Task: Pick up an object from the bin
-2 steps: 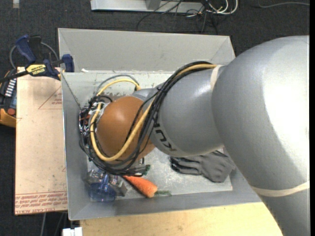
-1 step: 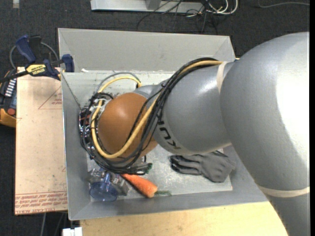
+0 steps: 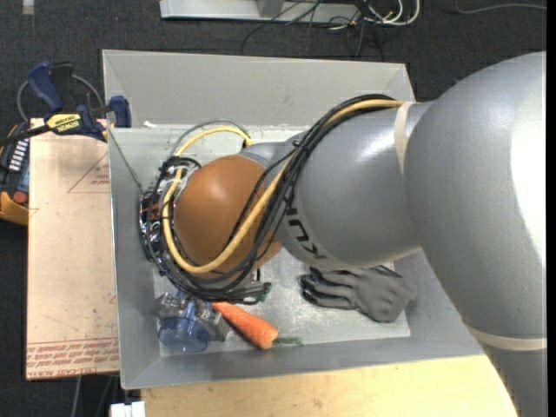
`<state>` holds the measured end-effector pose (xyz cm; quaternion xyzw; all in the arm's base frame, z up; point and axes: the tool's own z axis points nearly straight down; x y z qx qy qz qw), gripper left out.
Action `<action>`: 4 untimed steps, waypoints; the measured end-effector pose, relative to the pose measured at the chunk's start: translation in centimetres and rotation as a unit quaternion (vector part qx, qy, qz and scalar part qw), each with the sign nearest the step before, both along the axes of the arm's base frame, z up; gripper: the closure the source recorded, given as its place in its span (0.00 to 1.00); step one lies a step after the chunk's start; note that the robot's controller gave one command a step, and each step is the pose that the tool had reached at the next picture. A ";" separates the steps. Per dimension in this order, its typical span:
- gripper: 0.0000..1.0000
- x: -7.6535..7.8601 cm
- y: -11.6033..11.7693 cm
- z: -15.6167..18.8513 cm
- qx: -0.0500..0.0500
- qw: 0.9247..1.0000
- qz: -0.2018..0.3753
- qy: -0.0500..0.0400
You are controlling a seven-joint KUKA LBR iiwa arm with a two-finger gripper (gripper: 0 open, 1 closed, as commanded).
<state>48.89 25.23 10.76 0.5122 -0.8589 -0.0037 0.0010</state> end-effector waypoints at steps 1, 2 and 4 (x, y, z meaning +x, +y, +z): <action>1.00 0.1 0.0 1.4 0.001 1.000 -0.001 -0.002; 1.00 0.1 0.1 2.3 0.001 1.000 -0.001 -0.001; 1.00 0.1 0.1 4.3 0.001 1.000 -0.002 -0.001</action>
Offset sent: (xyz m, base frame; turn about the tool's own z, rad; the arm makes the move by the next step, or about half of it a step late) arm 0.0001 0.0001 0.0474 0.0000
